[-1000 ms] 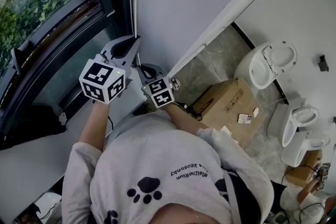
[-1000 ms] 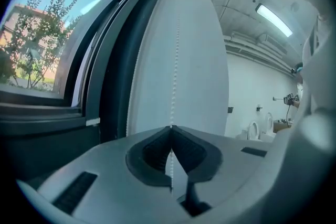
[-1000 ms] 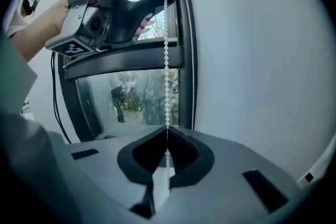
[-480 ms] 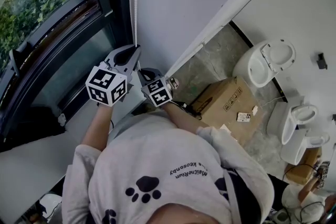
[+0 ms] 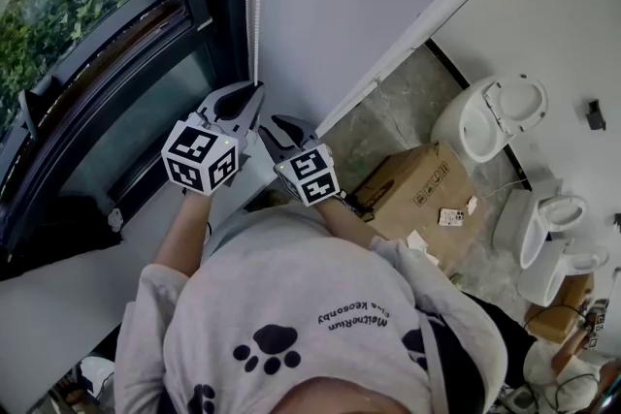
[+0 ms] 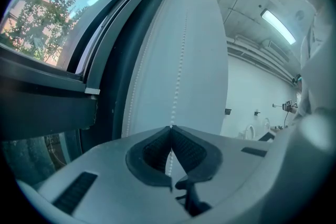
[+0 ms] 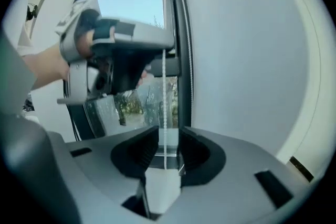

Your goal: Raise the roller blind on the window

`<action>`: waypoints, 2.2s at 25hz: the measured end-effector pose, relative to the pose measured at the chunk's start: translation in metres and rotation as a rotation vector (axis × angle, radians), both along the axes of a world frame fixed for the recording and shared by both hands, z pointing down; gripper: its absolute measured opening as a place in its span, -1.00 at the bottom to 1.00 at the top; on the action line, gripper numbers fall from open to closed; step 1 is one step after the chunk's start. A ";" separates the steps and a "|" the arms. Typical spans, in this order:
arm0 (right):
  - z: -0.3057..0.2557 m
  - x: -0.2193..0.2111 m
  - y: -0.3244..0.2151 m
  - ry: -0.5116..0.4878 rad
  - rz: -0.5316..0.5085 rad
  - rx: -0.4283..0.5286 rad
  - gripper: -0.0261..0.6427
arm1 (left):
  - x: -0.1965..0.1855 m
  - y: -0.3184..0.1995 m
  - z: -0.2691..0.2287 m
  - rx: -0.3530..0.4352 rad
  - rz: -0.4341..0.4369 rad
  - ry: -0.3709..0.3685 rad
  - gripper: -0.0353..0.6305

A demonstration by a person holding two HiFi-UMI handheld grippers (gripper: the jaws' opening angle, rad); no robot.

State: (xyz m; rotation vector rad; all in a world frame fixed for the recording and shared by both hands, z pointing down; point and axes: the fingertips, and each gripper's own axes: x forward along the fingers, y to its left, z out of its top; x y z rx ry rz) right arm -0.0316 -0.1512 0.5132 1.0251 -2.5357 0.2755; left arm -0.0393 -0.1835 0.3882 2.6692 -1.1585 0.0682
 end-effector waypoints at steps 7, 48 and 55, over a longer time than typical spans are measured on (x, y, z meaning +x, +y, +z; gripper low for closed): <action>-0.117 0.018 0.006 -0.150 0.070 0.181 -0.57 | -0.002 0.001 -0.001 0.011 0.004 0.003 -0.86; -0.214 -0.025 -0.029 -0.252 0.013 0.324 -0.89 | -0.009 0.013 0.095 -0.091 -0.071 -0.079 -0.86; -0.170 -0.023 -0.032 -0.204 0.024 0.280 -0.89 | -0.010 0.017 0.138 -0.170 -0.072 -0.098 -0.86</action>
